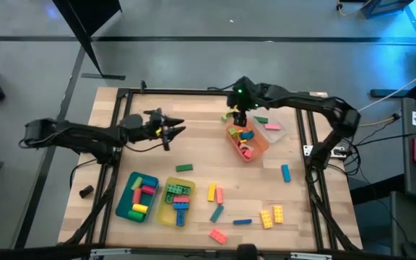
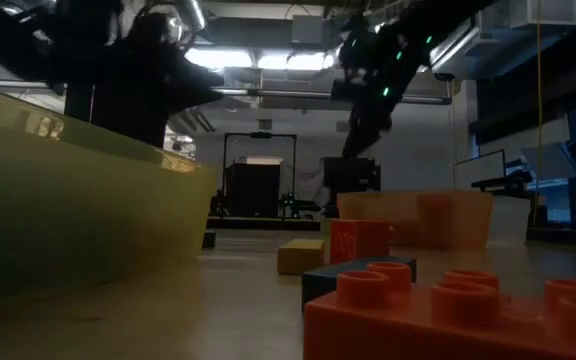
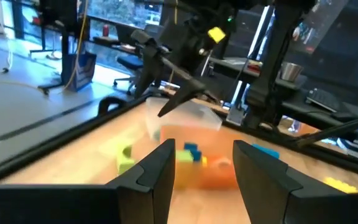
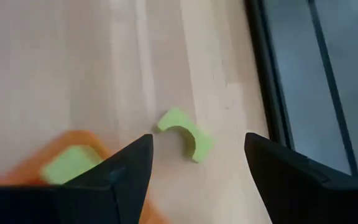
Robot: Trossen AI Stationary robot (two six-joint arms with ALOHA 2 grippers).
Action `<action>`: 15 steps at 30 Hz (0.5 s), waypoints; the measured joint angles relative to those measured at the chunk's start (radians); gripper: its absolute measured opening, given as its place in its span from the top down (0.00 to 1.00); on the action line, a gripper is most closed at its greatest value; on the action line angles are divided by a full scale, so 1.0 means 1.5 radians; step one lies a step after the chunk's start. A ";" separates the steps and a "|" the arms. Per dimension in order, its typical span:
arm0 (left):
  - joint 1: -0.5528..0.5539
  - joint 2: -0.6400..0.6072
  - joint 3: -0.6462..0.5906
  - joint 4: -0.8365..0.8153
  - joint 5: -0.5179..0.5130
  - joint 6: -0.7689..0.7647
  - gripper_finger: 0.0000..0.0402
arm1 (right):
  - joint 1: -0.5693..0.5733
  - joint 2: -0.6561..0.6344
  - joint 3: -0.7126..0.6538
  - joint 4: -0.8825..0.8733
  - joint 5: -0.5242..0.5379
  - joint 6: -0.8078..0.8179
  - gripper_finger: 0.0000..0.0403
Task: Sort blocks by size
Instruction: Put the light green arch block into the orange bin
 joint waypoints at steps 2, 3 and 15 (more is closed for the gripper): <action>0.000 -0.029 -0.031 0.001 -0.001 -0.014 0.64 | -0.009 0.034 0.000 0.020 -0.004 -0.028 0.37; 0.000 -0.041 -0.045 0.001 0.000 -0.019 0.64 | -0.013 0.049 0.000 0.024 -0.004 -0.040 0.37; -0.001 -0.072 -0.104 0.000 0.000 -0.077 0.64 | -0.031 0.147 0.000 0.094 -0.005 -0.127 0.41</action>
